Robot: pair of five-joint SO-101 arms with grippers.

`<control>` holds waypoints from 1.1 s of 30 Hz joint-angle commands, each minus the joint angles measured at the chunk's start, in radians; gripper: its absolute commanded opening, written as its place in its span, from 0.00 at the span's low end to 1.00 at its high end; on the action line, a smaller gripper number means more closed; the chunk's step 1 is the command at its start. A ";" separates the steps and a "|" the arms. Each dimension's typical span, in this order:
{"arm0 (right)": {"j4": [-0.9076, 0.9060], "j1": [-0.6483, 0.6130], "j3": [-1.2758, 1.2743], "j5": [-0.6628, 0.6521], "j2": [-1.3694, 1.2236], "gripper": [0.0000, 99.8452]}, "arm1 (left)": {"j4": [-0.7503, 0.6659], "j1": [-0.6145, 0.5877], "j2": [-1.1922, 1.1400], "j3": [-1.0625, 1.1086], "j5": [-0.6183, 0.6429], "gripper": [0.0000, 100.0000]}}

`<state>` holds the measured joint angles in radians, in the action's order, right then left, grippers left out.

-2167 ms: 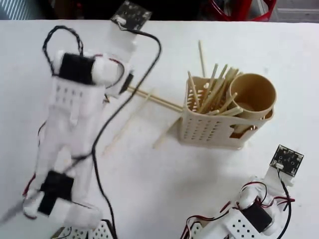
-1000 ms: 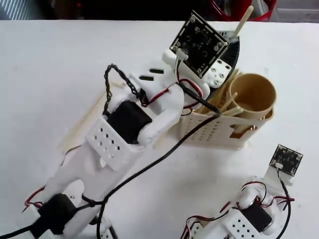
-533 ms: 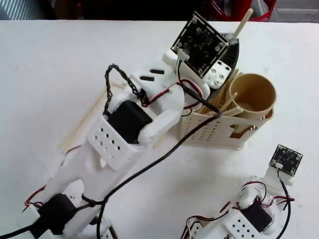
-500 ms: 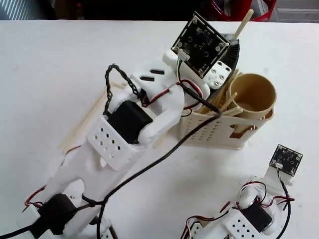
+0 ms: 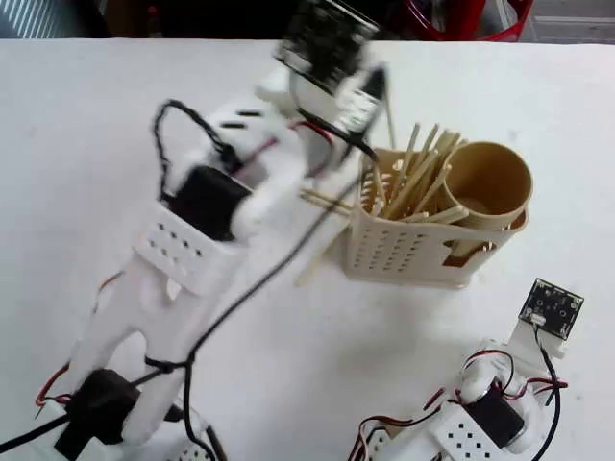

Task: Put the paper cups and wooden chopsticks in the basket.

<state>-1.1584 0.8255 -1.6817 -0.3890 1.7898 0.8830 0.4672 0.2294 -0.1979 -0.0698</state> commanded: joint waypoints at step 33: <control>0.016 -0.004 -0.009 -0.002 0.001 0.17 | 0.285 -0.777 -0.588 0.276 -0.144 0.15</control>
<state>-1.1584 0.8255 -1.6817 -0.3890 1.7883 1.1899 -0.3261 -0.3736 0.0736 -0.2248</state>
